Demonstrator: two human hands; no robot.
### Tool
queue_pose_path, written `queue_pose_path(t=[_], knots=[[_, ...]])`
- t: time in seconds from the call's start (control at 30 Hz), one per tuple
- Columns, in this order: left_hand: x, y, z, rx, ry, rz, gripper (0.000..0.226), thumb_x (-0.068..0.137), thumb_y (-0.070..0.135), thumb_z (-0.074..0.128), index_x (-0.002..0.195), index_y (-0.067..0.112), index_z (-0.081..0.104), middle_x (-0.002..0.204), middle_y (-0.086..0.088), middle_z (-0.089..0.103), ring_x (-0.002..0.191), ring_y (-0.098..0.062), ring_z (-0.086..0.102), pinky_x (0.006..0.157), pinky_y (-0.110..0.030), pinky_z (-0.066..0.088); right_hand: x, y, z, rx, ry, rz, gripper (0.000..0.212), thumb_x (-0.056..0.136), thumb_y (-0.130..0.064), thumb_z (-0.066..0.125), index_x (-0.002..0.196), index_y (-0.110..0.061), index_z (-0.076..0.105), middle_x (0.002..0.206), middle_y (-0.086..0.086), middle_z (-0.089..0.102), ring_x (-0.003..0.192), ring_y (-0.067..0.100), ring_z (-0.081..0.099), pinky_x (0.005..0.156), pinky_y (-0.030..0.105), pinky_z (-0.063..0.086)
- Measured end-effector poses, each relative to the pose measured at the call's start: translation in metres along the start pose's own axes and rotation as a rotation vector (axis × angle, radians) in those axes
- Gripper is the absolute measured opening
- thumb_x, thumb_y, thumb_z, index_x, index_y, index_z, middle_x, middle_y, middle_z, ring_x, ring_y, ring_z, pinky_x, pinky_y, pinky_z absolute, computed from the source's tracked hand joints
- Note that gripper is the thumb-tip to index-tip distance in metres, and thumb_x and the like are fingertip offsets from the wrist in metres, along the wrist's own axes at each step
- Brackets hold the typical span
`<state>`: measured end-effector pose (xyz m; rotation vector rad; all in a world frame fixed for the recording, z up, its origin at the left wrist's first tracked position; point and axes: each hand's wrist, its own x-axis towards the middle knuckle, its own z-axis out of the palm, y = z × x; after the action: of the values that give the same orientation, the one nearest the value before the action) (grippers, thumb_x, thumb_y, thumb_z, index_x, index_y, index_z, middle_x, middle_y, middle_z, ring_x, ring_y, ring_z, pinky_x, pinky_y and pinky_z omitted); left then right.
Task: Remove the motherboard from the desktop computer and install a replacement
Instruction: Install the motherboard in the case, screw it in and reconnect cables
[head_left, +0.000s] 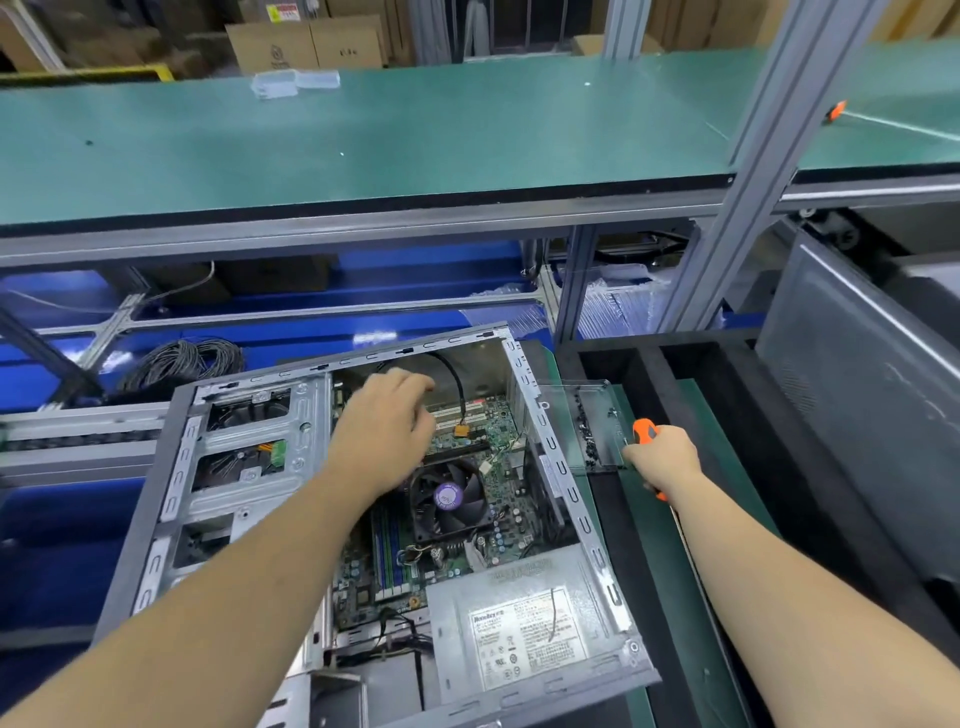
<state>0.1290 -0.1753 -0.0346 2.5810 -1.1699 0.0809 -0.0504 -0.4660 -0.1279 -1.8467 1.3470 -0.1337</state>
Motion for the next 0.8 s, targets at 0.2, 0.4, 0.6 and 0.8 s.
queue_pose_path(t=[0.2,0.4,0.6,0.8], knots=[[0.01,-0.032,-0.035,0.169,0.083,-0.091,0.042,0.093,0.025,0.054,0.133,0.012,0.054,0.124,-0.009,0.058,0.111,-0.03,0.051,0.092,-0.045,0.046,-0.007,0.0,-0.006,-0.033,0.025,-0.014,0.022,0.078,-0.004,0.053,0.076,-0.015,0.034,0.073,0.008,0.041,0.056,0.024,0.041,0.051,0.027,0.032],[-0.027,-0.079,-0.028,0.164,-0.005,-0.399,0.059,0.102,0.051,0.031,0.157,0.029,0.024,0.164,-0.006,0.023,0.151,-0.029,0.017,0.121,-0.051,0.021,-0.012,0.002,-0.009,-0.102,0.029,0.043,0.011,0.089,-0.011,0.058,0.084,-0.005,0.051,0.076,0.011,0.059,0.05,0.024,0.053,0.047,0.023,0.039],[-0.041,-0.082,-0.017,0.094,0.033,-0.441,0.06,0.102,0.055,0.023,0.157,0.033,0.02,0.167,0.002,0.014,0.153,-0.023,0.007,0.121,-0.053,0.016,0.003,0.003,-0.004,-0.013,0.001,0.11,0.009,0.087,-0.007,0.057,0.087,-0.008,0.048,0.071,0.014,0.064,0.058,0.028,0.071,0.044,0.023,0.038],[-0.041,-0.081,-0.016,0.112,0.051,-0.444,0.058,0.102,0.052,0.025,0.156,0.032,0.022,0.166,0.001,0.016,0.153,-0.023,0.009,0.121,-0.054,0.019,0.026,0.019,0.004,0.197,-0.066,0.228,0.014,0.085,0.001,0.067,0.094,0.001,0.057,0.086,0.024,0.071,0.065,0.032,0.07,0.044,0.029,0.034]])
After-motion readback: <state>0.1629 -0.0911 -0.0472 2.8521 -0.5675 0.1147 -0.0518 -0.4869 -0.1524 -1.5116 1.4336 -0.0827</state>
